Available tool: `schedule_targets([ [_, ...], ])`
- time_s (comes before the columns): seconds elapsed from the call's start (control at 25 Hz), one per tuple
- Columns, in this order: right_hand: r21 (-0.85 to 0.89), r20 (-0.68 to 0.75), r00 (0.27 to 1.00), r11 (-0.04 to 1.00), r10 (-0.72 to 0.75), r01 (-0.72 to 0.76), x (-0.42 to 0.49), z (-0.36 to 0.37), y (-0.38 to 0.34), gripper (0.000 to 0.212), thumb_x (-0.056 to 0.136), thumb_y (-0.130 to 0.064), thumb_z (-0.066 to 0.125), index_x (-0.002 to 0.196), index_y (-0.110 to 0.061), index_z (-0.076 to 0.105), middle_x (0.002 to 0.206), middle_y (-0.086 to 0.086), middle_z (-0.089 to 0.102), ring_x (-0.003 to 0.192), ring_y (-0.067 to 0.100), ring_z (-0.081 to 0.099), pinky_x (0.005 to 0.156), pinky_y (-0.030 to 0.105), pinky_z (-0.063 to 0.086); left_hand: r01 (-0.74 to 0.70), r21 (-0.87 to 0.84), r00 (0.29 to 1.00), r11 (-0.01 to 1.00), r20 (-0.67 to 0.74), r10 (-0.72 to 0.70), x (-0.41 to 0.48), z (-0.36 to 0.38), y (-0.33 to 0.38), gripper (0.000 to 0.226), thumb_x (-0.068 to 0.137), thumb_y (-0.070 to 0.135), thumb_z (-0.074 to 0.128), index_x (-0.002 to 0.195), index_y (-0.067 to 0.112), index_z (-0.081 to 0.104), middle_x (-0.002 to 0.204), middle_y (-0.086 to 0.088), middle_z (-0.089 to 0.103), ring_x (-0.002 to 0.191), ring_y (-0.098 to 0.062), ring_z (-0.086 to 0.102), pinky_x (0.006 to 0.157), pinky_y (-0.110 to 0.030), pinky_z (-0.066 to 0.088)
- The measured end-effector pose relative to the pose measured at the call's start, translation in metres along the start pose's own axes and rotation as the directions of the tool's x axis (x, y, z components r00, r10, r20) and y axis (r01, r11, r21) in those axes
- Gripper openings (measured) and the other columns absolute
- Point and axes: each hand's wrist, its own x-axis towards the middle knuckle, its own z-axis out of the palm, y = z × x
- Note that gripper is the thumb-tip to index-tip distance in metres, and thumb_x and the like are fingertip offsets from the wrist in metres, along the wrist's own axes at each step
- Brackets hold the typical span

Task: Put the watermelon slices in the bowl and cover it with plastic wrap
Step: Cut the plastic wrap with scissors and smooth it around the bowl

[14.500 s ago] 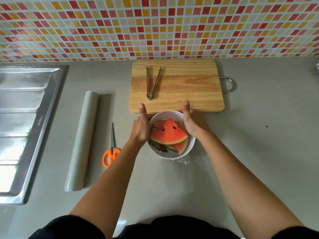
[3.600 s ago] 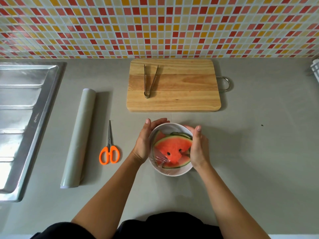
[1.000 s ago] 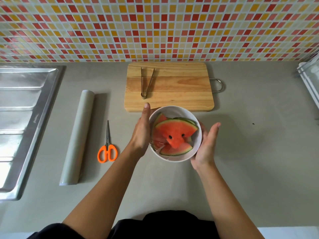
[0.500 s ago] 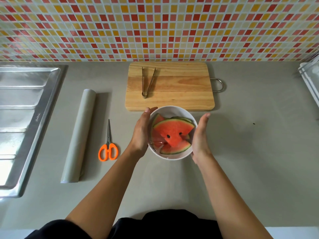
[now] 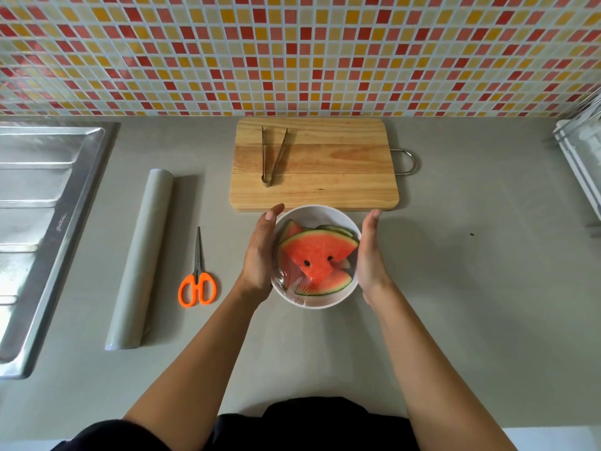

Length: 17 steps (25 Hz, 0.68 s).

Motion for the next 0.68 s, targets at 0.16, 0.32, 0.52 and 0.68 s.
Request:
schedule_targets([
  [0.16, -0.067, -0.105, 0.991, 0.994, 0.079, -0.086, 0.006, 0.006, 0.002, 0.119, 0.04, -0.099, 0.009, 0.121, -0.026, 0.058, 0.117, 0.003, 0.066, 0.104, 0.014, 0.062, 0.095, 0.034, 0.045, 0.011, -0.053, 0.998, 0.999, 0.058, -0.008, 0.0, -0.002, -0.002, 0.068, 0.091, 0.047, 0.035, 0.131, -0.008, 0.037, 0.111, -0.017, 0.054, 0.103, -0.031, 0.053, 0.089, -0.044, 0.044],
  [0.32, -0.182, -0.212, 0.962, 0.96, 0.174, -0.214, 0.014, 0.006, 0.009, 0.134, 0.031, -0.101, 0.0, 0.134, -0.028, 0.044, 0.131, 0.01, 0.056, 0.118, 0.026, 0.053, 0.106, 0.046, 0.037, 0.022, -0.004, 0.999, 1.0, 0.042, -0.022, -0.001, -0.003, -0.004, 0.06, 0.091, 0.048, 0.032, 0.123, 0.002, 0.052, 0.112, -0.015, 0.064, 0.104, -0.03, 0.061, 0.089, -0.044, 0.051],
  [0.52, -0.232, -0.445, 0.888, 0.943, 0.116, -0.239, 0.012, 0.006, 0.035, 0.101, 0.064, -0.087, 0.004, 0.125, -0.021, 0.051, 0.129, 0.015, 0.05, 0.12, 0.032, 0.046, 0.104, 0.049, 0.035, 0.121, 0.204, 0.991, 0.971, 0.032, -0.13, 0.017, -0.007, -0.001, 0.068, 0.089, 0.056, 0.03, 0.101, -0.003, 0.063, 0.098, -0.026, 0.066, 0.095, -0.038, 0.064, 0.086, -0.049, 0.051],
  [0.68, -0.39, -0.423, 0.906, 0.899, 0.016, -0.198, 0.012, -0.001, 0.042, 0.073, 0.08, -0.074, 0.008, 0.132, -0.033, 0.04, 0.133, 0.012, 0.034, 0.13, 0.031, 0.029, 0.111, 0.049, 0.019, 0.139, 0.229, 0.99, 0.963, -0.019, -0.139, 0.023, -0.013, -0.011, 0.057, 0.091, 0.058, 0.022, 0.086, 0.029, 0.071, 0.092, -0.001, 0.074, 0.091, -0.016, 0.068, 0.085, -0.039, 0.051],
])
